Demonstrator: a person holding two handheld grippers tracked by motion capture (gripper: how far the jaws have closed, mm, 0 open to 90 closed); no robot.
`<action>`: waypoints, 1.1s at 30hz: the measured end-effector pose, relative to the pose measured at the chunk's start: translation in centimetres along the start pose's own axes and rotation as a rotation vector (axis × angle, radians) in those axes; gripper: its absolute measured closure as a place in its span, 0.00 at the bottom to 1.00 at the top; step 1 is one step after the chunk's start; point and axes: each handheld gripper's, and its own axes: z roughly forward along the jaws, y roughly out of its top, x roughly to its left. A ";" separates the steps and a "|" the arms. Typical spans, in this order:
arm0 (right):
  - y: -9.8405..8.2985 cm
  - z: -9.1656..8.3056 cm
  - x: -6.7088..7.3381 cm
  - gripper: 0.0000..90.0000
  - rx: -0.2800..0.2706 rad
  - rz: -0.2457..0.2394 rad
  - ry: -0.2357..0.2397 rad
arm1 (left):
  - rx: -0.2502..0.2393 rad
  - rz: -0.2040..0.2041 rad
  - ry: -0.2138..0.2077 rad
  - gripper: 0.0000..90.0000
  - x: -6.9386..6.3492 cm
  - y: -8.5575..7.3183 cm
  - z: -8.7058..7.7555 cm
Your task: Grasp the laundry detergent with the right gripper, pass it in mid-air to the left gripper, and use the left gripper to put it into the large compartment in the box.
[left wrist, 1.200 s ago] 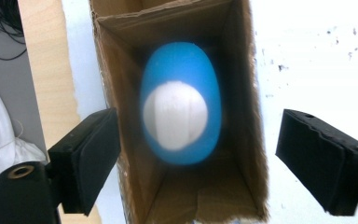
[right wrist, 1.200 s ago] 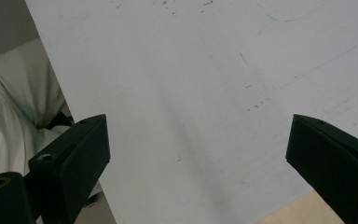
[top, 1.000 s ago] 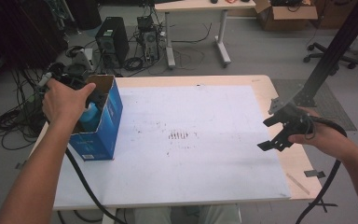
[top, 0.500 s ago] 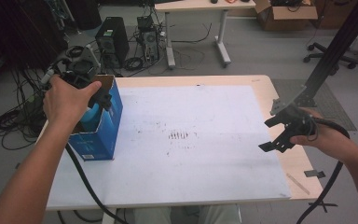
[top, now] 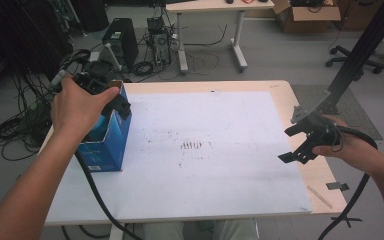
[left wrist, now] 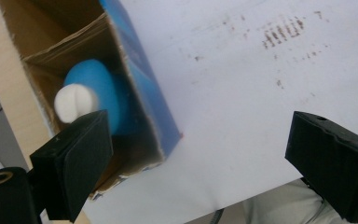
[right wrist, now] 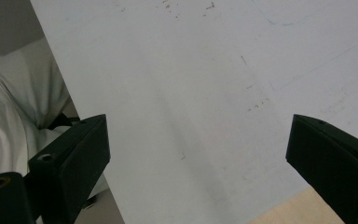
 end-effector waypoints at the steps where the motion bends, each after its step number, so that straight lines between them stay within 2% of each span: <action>1: 0.0 0.0 0.0 0.07 0.000 0.001 0.000 | 0.000 0.008 -0.004 0.09 -0.3 0.1 0.0; 12: 0.2 -0.1 0.1 0.06 -0.003 0.011 0.004 | -0.005 0.144 -0.039 0.08 -3.6 0.6 -0.3; 26: 0.5 -0.2 -0.2 0.06 0.001 0.030 0.014 | 0.000 0.284 -0.114 0.08 -6.2 1.6 0.6; 33: 0.8 -0.1 -0.3 0.06 0.008 0.035 0.013 | 0.020 0.351 -0.125 0.07 -7.4 2.6 1.5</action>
